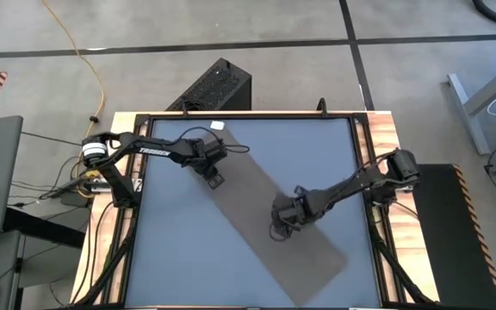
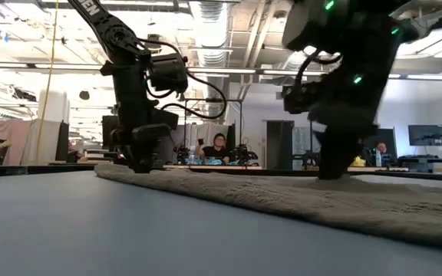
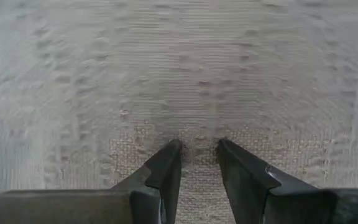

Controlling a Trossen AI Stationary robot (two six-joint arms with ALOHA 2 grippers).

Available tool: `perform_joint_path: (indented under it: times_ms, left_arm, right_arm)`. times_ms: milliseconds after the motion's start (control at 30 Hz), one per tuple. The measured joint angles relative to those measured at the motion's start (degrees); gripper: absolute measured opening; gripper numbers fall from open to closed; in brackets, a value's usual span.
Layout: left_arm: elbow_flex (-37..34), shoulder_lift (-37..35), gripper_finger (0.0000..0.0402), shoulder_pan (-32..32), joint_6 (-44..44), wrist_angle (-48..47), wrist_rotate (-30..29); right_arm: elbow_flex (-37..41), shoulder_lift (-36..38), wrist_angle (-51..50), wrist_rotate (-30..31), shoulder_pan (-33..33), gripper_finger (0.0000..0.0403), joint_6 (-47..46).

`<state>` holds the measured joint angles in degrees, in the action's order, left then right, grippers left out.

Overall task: Roll towel
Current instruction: Roll the grey towel

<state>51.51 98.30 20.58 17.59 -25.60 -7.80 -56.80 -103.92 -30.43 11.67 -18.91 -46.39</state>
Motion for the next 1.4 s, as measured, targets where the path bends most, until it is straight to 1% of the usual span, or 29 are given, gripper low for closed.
perform_joint_path:
  times_ms: [67,167,233,300,400,533,633,733,800,867,1033,1067,1200,1400]
  left_arm:
    - [0.0,0.1,0.0103,0.2,0.6,2.6,-0.2]
    - [-0.1,0.4,0.0103,0.3,0.7,6.3,0.1]
    - [-0.2,0.4,0.0103,0.4,0.7,9.3,0.9]
    - [-0.2,0.3,0.0103,0.9,0.9,11.7,2.2]
    - [-0.1,0.4,0.0103,2.7,1.9,14.7,4.5]
    - [1.3,0.4,0.0103,5.6,4.1,16.2,8.9]
    - [2.9,0.4,0.0103,7.3,5.0,16.8,14.1]
    - [4.8,0.4,0.0103,8.0,4.0,17.5,20.1]
    - [6.2,0.3,0.0103,7.8,2.7,17.6,22.6]
    - [7.2,0.3,0.0103,7.0,2.2,17.8,22.4]
    - [7.8,0.7,0.0103,5.6,2.1,20.4,15.0]
    - [7.9,1.3,0.0103,5.6,2.2,21.0,14.5]
    - [7.9,3.9,0.0103,6.4,4.4,20.5,16.0]
    - [8.5,9.2,0.0103,6.5,7.5,20.6,18.6]
  right_arm:
    - [-1.0,0.2,0.1,-2.5,-2.3,0.0122,-3.8]
    - [-2.9,0.1,-0.4,-3.8,-4.8,0.0122,-5.9]
    - [-4.6,0.2,-3.0,-3.8,-5.2,0.0122,-5.7]
    - [-5.9,0.4,-7.9,-3.3,-5.2,0.0122,-5.3]
    - [-6.4,2.5,-13.9,-0.9,-4.0,0.0122,-1.8]
    - [-6.8,8.9,-14.5,0.8,-0.6,0.0122,1.9]
    - [-6.6,13.9,-14.8,1.1,1.6,0.0122,5.0]
    - [-6.8,18.8,-13.8,1.7,3.3,0.0122,7.7]
    - [-6.7,21.2,-13.8,2.7,3.9,0.0122,9.3]
    - [-6.2,23.1,-12.2,3.1,4.0,0.0122,10.4]
    - [-1.9,26.2,-5.0,3.2,2.6,0.0122,10.9]
    - [-0.9,26.2,-3.3,3.2,2.1,0.0122,10.8]
    - [1.9,25.7,2.0,3.2,-0.1,0.0122,7.9]
    - [4.9,24.0,5.8,3.3,-4.5,0.0122,4.2]
